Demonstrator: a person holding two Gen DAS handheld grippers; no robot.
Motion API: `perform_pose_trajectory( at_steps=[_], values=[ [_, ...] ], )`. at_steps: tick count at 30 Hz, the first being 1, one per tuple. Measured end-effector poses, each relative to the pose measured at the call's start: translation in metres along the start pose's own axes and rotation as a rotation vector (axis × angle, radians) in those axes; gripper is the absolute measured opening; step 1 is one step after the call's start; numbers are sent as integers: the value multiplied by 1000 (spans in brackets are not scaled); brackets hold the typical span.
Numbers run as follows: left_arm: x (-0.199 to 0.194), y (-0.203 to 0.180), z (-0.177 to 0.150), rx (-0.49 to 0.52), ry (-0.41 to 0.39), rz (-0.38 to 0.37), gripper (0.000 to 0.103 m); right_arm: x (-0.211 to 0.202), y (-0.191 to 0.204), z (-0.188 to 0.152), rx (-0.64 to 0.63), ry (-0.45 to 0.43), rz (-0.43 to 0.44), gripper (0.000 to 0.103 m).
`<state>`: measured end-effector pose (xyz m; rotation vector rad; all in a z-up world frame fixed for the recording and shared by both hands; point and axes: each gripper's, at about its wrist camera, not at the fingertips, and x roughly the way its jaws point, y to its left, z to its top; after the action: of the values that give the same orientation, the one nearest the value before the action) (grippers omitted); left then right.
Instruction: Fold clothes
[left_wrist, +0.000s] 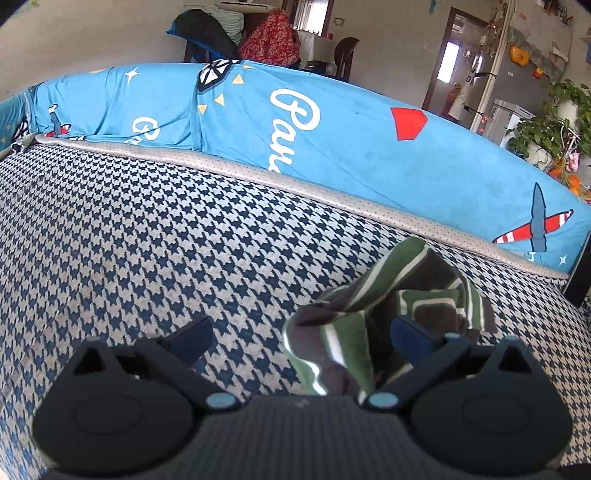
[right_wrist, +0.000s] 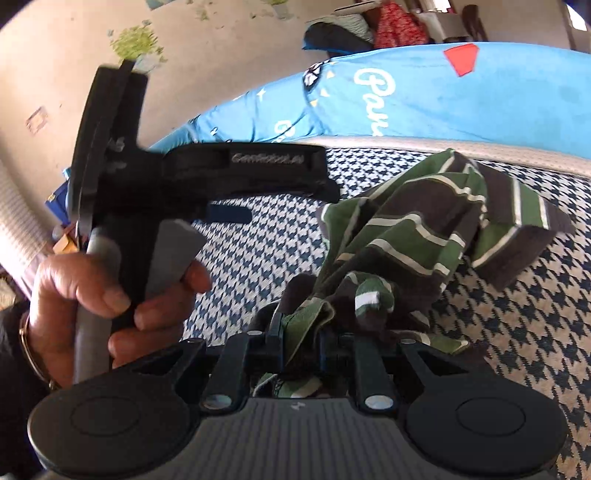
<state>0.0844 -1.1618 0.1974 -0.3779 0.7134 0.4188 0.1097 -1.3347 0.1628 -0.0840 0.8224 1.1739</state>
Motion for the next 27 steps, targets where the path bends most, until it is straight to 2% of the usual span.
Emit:
perform_pose_trajectory(
  at_steps=[5, 8, 10, 12, 17, 22, 27],
  values=[
    [12, -16, -9, 63, 73, -72, 103, 6, 7, -1, -33, 21, 19, 21],
    [23, -27, -19, 141, 133, -15, 103, 6, 6, 0, -35, 25, 16, 26],
    [32, -31, -26, 194, 170, 68, 103, 3, 5, 1, -46, 26, 6, 32],
    [37, -30, -30, 192, 196, 95, 103, -1, 3, 3, -62, 27, -6, 38],
    [39, -24, -32, 159, 213, 91, 103, -11, -1, 7, -100, 31, -34, 51],
    [40, -21, -30, 150, 218, 89, 103, -30, -9, 8, -75, 2, -65, 52],
    [40, -19, -30, 161, 212, 86, 103, -40, -27, 11, -9, -4, -147, 52]
  ],
)
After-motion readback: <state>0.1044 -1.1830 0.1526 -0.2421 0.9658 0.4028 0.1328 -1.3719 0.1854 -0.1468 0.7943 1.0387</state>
